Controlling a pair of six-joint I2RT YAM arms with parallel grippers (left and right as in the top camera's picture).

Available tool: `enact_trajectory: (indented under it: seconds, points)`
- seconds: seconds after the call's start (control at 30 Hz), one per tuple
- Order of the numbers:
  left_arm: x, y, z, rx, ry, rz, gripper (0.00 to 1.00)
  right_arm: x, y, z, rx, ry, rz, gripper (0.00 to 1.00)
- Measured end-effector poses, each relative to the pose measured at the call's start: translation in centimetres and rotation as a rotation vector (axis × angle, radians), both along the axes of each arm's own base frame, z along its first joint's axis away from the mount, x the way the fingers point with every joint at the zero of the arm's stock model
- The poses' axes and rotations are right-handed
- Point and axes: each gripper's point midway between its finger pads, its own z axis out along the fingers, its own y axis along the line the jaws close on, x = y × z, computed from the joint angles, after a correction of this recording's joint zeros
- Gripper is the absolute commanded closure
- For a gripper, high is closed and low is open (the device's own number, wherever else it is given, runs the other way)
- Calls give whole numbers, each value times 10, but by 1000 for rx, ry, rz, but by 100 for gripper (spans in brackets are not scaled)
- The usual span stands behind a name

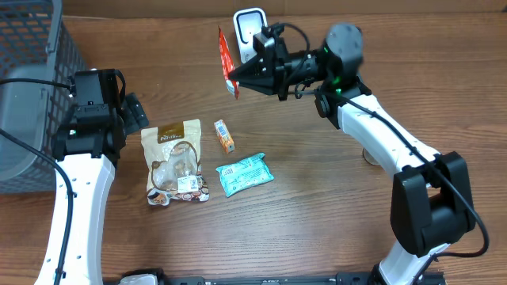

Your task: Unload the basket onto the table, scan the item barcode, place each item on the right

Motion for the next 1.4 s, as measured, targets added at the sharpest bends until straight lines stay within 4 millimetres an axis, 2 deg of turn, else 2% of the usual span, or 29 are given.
enact_trajectory:
  seconds: [0.17, 0.43, 0.8, 0.93, 1.27, 1.4]
  points:
    - [0, 0, 0, 0, 0, 0, 0, -18, -9, 42, 151, -285, -26, 96]
    - [0, 0, 0, 0, 0, 0, 0, -32, -27, 62, 247, -529, -56, 96]
    - [0, 0, 0, 0, 0, 0, 0, -30, -34, 66, 250, -548, -75, 96]
    - [0, 0, 0, 0, 0, 0, 0, -36, -40, 76, 255, -578, -81, 96]
    - [0, 0, 0, 0, 0, 0, 0, -74, -78, 117, 206, -770, -96, 96]
    - [0, 0, 0, 0, 0, 0, 0, -80, -100, 127, 157, -840, -132, 96]
